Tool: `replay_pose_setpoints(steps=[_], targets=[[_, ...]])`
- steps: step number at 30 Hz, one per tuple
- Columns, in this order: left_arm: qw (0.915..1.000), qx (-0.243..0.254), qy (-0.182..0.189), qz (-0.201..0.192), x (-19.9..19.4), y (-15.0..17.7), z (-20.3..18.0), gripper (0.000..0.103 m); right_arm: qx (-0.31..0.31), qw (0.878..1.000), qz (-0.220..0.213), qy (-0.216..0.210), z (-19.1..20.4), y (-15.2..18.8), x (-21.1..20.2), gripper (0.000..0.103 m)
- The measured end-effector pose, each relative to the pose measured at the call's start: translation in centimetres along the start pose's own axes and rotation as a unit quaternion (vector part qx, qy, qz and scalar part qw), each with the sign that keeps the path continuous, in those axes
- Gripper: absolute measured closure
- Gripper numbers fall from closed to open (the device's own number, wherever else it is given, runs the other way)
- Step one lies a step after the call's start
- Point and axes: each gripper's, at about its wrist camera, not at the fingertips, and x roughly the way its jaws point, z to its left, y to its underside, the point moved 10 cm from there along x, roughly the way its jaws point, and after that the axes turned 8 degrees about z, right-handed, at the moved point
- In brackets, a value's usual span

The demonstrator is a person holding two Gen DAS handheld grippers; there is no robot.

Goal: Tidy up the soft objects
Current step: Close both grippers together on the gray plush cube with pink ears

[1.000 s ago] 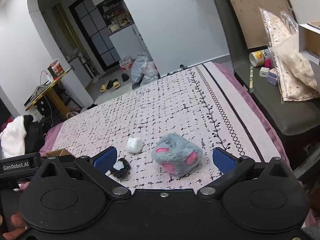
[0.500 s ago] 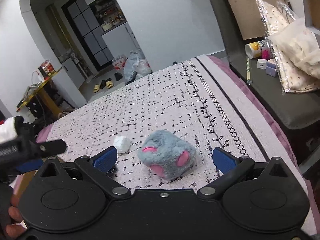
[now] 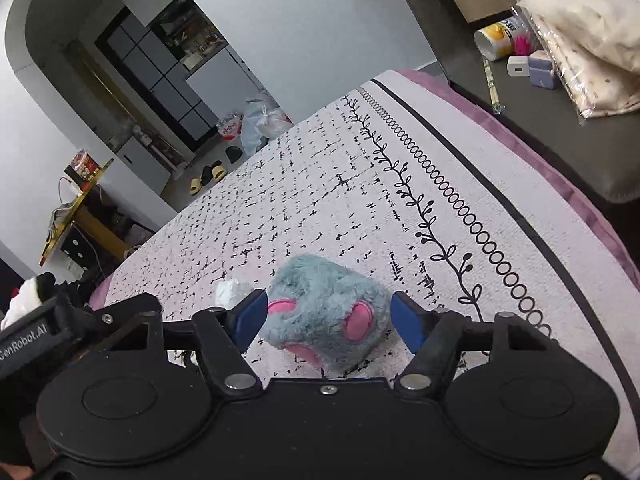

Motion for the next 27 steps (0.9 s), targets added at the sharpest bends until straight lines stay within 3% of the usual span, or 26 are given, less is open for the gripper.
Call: replay_pose_setpoints(steps=[5,11,15,19,26,27], targets=[[0.9998,-0.008,0.013,0.012,2.0,0.2,-0.3,0.004,0.012,1.000,0.009,0.004,-0.5,0.0,1.1,0.037],[0.9988,-0.011,0.033,0.034,4.2,0.4,-1.3,0.014,0.042,0.998,0.034,0.007,-1.9,0.5,2.6,0.037],[0.9973,-0.016,0.044,0.057,5.8,1.0,-2.0,0.029,0.060,0.997,0.046,-0.006,-2.3,1.1,3.0,0.042],[0.9935,-0.037,0.064,0.087,7.3,1.8,-2.6,0.050,0.080,0.995,0.048,-0.030,-2.6,1.3,3.0,0.057],[0.9874,-0.072,0.077,0.118,8.5,2.7,-2.6,0.053,0.083,0.995,0.046,-0.039,-2.5,1.5,2.9,0.060],[0.9864,-0.076,0.080,0.122,8.5,2.7,-2.6,0.057,0.084,0.995,0.046,-0.041,-2.5,1.5,2.9,0.060]])
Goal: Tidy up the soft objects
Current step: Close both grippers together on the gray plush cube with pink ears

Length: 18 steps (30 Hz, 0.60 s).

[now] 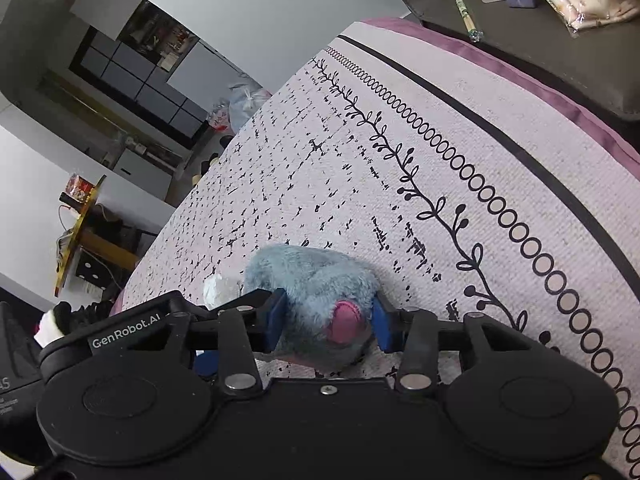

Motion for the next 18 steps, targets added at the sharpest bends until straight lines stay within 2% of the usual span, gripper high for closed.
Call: replay_pose_setpoints(steps=[1,3,7,13,18], targets=[[1.0000,0.000,0.004,0.004,0.0,0.1,-0.1,0.065,0.000,1.000,0.000,-0.002,0.0,0.0,0.0,0.061],[0.9999,0.000,0.009,0.008,-0.3,0.2,-0.5,0.073,-0.004,1.000,0.001,-0.004,0.2,0.0,-0.2,0.061],[1.0000,0.006,0.004,0.002,-1.5,-0.1,-1.1,0.074,-0.014,1.000,0.004,-0.014,1.1,0.4,-0.8,0.061],[0.9995,0.031,0.007,-0.007,-3.8,0.5,-1.9,0.076,-0.030,0.999,-0.016,-0.022,2.4,0.9,-2.9,0.061],[0.9995,0.026,0.003,-0.016,-6.0,1.3,-1.3,0.077,-0.038,0.999,-0.019,-0.025,3.9,1.8,-3.9,0.061]])
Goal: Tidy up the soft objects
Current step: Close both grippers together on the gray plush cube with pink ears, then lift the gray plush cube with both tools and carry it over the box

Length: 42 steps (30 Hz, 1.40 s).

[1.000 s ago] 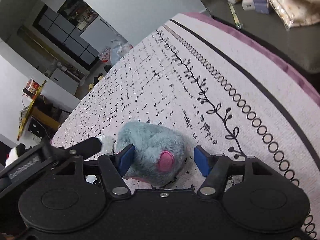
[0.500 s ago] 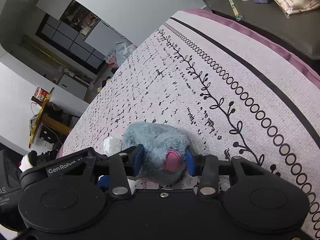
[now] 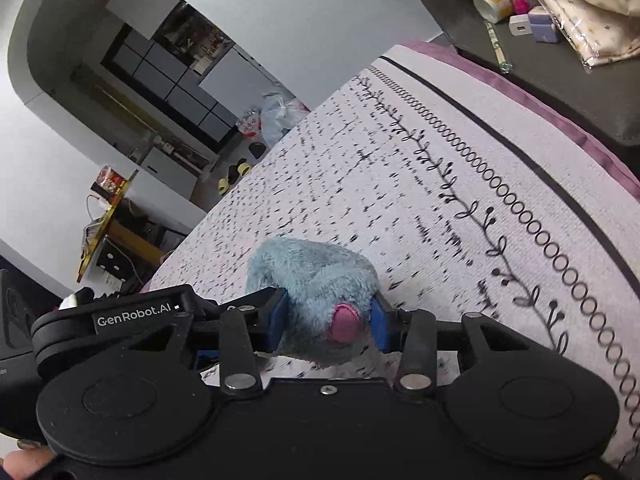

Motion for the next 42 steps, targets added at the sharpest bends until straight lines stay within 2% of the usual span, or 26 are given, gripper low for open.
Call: replay_pose_setpoints(steps=[7,25,42], targets=[[0.9998,0.001,-0.005,-0.022,-4.0,0.4,1.1,0.080,-0.020,1.000,0.000,-0.009,3.0,0.3,-1.0,0.061],[0.9970,0.006,0.002,-0.077,-13.2,0.8,2.2,0.081,-0.074,0.996,-0.025,-0.041,10.2,2.1,-4.7,0.062],[0.9939,0.010,0.010,-0.110,-18.2,0.3,3.9,0.081,-0.105,0.993,-0.037,-0.050,15.1,3.2,-5.9,0.062]])
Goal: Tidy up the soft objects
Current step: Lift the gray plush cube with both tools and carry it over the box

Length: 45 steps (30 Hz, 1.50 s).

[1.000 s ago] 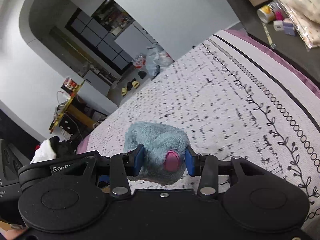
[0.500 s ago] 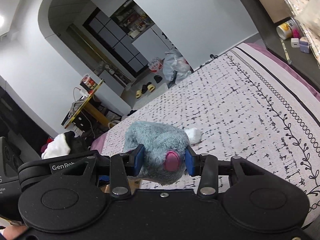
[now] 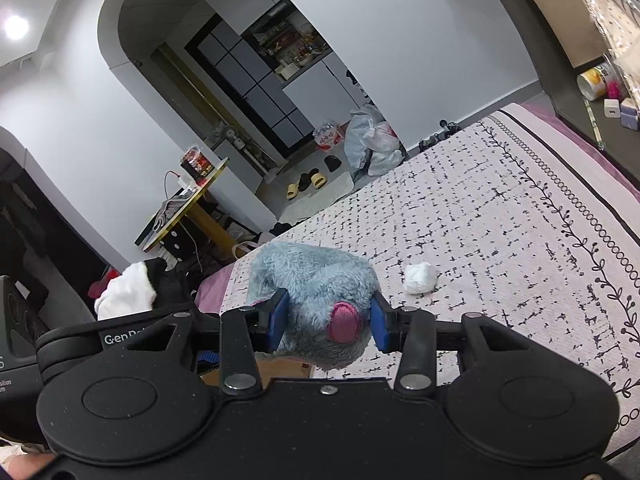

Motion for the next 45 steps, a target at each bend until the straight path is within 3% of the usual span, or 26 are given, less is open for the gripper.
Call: replay_pose_setpoints(steps=[18,45], targets=[[0.9995,-0.025,0.002,-0.020,-2.7,-0.9,4.8,0.081,-0.034,0.999,0.017,-0.006,4.5,1.3,2.3,0.061],[0.9963,-0.070,0.000,-0.051,-3.2,-4.5,15.7,0.081,-0.062,0.996,0.060,-0.014,11.4,2.9,10.6,0.061]])
